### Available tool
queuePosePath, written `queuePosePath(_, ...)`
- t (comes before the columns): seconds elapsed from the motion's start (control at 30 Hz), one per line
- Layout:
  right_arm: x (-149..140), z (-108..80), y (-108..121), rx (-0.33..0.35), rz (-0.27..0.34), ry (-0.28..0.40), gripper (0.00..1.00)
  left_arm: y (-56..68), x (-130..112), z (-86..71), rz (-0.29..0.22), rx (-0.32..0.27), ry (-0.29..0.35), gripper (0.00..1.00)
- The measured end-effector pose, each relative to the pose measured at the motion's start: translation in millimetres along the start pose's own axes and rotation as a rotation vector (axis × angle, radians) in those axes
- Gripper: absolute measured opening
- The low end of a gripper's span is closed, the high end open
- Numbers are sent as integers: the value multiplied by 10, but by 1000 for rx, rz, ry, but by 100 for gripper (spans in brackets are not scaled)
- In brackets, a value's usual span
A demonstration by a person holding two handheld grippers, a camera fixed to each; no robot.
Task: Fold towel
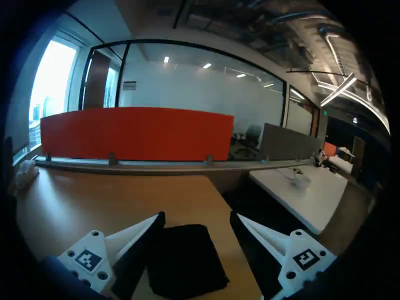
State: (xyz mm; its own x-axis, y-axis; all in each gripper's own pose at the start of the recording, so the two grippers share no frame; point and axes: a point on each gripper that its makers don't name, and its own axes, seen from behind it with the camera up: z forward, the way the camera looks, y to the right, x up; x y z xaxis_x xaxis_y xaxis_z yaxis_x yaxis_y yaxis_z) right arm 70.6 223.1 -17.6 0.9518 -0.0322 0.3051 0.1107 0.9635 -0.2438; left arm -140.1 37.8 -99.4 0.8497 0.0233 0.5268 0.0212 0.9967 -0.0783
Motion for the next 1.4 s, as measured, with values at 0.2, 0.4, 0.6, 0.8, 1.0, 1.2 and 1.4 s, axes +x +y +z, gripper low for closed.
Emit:
queuePosePath(0.2, 259, -46, -136, 17, -3, 89, 100, -44, 122, 16, -11, 6, 29, 100)
queuePosePath(0.4, 370, -73, -272, 37, -1, 119, 100, -67, 215, 65, -29, 5, 53, 100)
queuePosePath(0.6, 484, -95, -459, 72, 3, 146, 100, -92, 358, 105, -36, 4, 91, 100)
queuePosePath(0.8, 534, -121, -698, 114, 9, 152, 100, -152, 599, 124, -49, 14, 151, 100)
queuePosePath(1.0, 606, -192, -1006, 164, 22, 157, 100, -274, 888, 143, -56, 37, 211, 100)
queuePosePath(1.2, 744, -262, -1335, 215, 38, 177, 100, -355, 1222, 146, -45, 48, 276, 100)
queuePosePath(1.4, 842, -317, -1645, 257, 49, 196, 100, -394, 1531, 139, -55, 47, 337, 100)
